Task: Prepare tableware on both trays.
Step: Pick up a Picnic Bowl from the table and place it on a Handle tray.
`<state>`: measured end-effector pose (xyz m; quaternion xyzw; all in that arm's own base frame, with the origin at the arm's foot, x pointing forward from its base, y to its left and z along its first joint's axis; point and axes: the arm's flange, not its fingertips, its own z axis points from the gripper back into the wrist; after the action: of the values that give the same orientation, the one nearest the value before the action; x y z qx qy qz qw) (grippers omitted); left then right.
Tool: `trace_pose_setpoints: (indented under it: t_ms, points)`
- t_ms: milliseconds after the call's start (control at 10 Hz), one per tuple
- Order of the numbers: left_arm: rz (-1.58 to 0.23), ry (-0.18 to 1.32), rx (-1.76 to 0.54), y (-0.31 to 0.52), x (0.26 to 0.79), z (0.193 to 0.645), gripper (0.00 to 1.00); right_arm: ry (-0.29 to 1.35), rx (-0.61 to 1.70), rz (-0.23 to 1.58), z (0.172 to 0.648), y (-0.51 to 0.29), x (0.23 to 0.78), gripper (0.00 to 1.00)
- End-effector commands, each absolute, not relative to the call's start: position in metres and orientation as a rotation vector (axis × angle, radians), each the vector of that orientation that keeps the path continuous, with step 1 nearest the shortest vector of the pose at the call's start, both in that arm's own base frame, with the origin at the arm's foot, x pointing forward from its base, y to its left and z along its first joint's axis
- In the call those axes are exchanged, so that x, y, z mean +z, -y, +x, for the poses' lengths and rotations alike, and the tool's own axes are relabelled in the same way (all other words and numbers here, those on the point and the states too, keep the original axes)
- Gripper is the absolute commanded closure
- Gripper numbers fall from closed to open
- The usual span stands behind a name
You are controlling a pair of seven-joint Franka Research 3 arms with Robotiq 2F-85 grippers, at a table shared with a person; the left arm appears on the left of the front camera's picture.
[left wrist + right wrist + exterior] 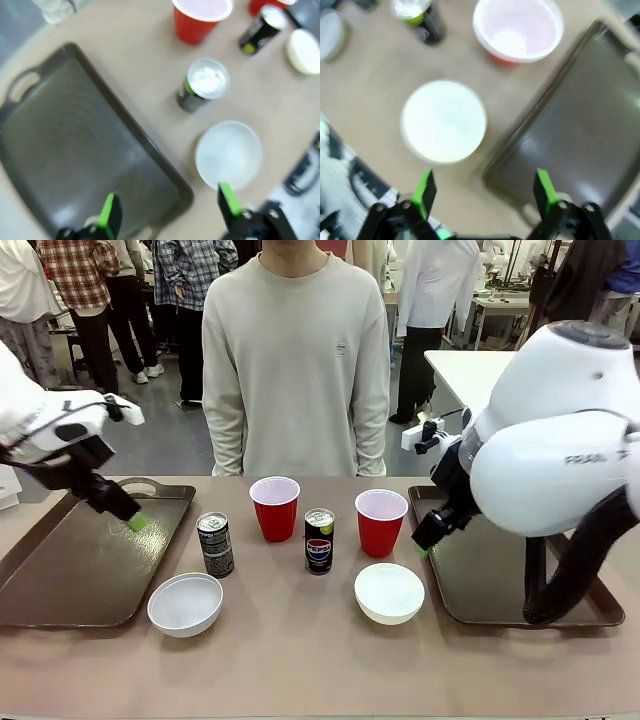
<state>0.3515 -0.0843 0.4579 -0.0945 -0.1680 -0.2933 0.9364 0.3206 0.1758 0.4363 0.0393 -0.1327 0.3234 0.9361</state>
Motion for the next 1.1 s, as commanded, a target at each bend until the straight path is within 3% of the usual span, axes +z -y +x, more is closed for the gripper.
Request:
trace_pose_setpoints:
  t_ms: [0,100,200,500,700,1000]
  points:
    - [-0.251,0.319,-0.614,0.053,0.402,0.233,0.0,0.255,0.629,0.124,0.202,-0.118,0.383,0.0]
    - [-0.209,0.337,-0.595,0.062,0.405,0.239,0.0,0.331,0.668,-0.039,0.22,-0.123,0.388,0.0]
    - [-0.23,0.315,-0.605,0.074,0.469,0.338,0.0,0.231,0.654,0.101,0.307,-0.173,0.447,0.0]
    - [-0.23,0.303,-0.604,0.07,0.478,0.329,0.0,0.244,0.661,0.069,0.3,-0.169,0.457,0.0]
    - [-0.384,0.127,-0.591,0.08,0.459,0.314,0.0,0.118,0.546,0.216,0.299,-0.134,0.435,0.0]
    - [-0.414,0.098,-0.483,0.067,0.445,0.294,0.0,0.082,0.429,0.402,0.281,-0.089,0.418,0.0]
